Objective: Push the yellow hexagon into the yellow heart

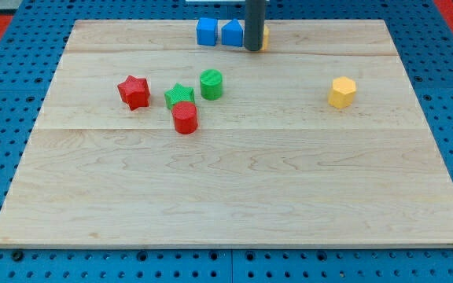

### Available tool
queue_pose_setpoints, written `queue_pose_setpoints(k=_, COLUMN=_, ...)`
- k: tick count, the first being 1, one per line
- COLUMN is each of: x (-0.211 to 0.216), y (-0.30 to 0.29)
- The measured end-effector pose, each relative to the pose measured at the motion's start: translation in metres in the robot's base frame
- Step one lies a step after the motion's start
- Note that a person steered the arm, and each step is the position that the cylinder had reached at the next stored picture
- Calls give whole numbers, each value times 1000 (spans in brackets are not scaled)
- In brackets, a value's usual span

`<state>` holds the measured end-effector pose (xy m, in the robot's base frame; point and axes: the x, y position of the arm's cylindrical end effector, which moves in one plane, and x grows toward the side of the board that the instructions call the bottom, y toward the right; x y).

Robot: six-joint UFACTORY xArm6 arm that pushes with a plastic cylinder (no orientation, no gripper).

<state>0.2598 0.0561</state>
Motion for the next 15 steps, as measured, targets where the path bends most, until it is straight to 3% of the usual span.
queue_pose_setpoints(k=3, x=76, y=147)
queue_pose_setpoints(k=5, x=84, y=156)
queue_pose_setpoints(k=7, x=141, y=172)
queue_pose_setpoints(k=8, x=154, y=124)
queue_pose_setpoints(k=9, x=129, y=100)
queue_pose_setpoints(k=11, x=132, y=129)
queue_pose_setpoints(k=13, x=63, y=51)
queue_pose_setpoints(k=14, x=49, y=48)
queue_pose_setpoints(k=15, x=65, y=100)
